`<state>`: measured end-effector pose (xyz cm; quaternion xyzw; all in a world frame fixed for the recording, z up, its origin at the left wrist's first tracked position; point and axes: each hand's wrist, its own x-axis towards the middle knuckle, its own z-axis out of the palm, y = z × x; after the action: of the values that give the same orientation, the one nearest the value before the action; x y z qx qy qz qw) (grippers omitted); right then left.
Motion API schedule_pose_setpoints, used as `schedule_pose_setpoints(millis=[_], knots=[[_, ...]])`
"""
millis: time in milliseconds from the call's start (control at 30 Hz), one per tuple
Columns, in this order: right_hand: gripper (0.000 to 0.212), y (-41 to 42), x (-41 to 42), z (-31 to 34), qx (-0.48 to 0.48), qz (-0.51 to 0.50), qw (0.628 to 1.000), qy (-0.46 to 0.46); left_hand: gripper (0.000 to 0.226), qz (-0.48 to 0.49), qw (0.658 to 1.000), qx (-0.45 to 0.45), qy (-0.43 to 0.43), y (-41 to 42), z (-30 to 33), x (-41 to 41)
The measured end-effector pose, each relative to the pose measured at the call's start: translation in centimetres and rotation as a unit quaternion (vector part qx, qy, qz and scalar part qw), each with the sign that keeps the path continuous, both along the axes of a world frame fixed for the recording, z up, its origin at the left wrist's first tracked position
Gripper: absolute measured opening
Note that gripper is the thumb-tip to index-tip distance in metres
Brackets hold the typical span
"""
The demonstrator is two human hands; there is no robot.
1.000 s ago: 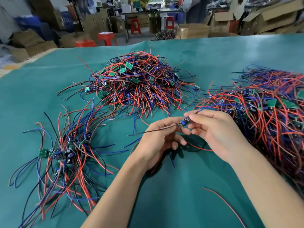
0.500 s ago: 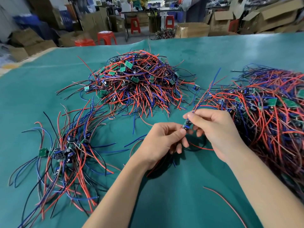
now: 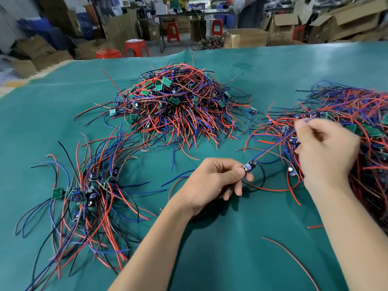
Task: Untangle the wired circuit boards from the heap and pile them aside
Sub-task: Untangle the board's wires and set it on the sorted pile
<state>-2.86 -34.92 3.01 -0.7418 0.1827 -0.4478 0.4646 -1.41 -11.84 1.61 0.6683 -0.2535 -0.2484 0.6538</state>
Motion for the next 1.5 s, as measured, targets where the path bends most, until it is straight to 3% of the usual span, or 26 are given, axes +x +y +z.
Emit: schedule_pose_setpoints(millis=[67,167,300,333,400,500,567,633,833,1100,1267,1333,1433,1500], knots=[[0.009,-0.4,0.0,0.0,0.003,-0.025,0.999,-0.028,0.022,0.001,1.000,0.000,0.001,0.0,0.0,0.0],[0.029,-0.9,0.1,-0.2,-0.005,-0.098,0.994,-0.039,0.021,0.011,0.999,-0.023,0.019,-0.1,-0.1,0.0],[0.026,0.6,-0.5,0.5,-0.012,-0.127,0.989,-0.072,0.020,0.067,0.989,-0.105,0.079,-0.1,-0.1,0.3],[0.028,1.5,-0.7,0.5,-0.038,-0.100,0.993,-0.048,0.019,0.077,0.986,-0.118,0.087,-0.1,-0.1,0.3],[0.035,3.7,-1.1,0.7,-0.066,0.048,0.996,0.039,0.019,0.087,0.983,-0.132,0.094,-0.2,-0.1,0.3],[0.021,6.3,-1.3,0.4,-0.098,0.281,0.942,0.157,0.018,0.087,0.984,-0.127,0.087,-0.2,-0.1,0.3],[0.014,6.8,-1.3,0.2,-0.108,0.352,0.915,0.166,0.021,0.082,0.987,-0.113,0.074,-0.2,0.0,0.2],[0.009,6.7,-1.4,0.1,-0.095,0.366,0.914,0.148,0.022,0.080,0.990,-0.096,0.071,-0.1,0.1,0.1],[0.006,6.5,-1.2,0.0,-0.064,0.329,0.935,0.111,0.026,0.043,0.997,-0.030,0.047,0.1,0.3,0.0],[0.014,3.6,-0.6,0.5,-0.033,0.130,0.991,0.026,0.027,-0.025,0.999,0.013,0.024,0.3,0.9,-0.3],[0.009,1.6,-1.6,2.0,0.008,-0.023,0.997,-0.073,0.027,-0.027,0.999,0.029,0.021,0.2,0.8,-0.4],[0.018,0.5,-2.5,2.9,0.067,-0.074,0.990,-0.102,0.027,-0.001,0.999,0.024,0.024,0.0,0.6,-0.3],[0.028,1.5,-3.6,4.5,0.137,-0.005,0.986,-0.100,0.027,0.020,0.999,0.009,0.033,-0.3,0.5,-0.2],[0.013,3.9,-3.8,5.6,0.132,0.087,0.982,-0.101,0.025,0.024,0.999,0.002,0.037,-0.2,0.4,-0.2]])
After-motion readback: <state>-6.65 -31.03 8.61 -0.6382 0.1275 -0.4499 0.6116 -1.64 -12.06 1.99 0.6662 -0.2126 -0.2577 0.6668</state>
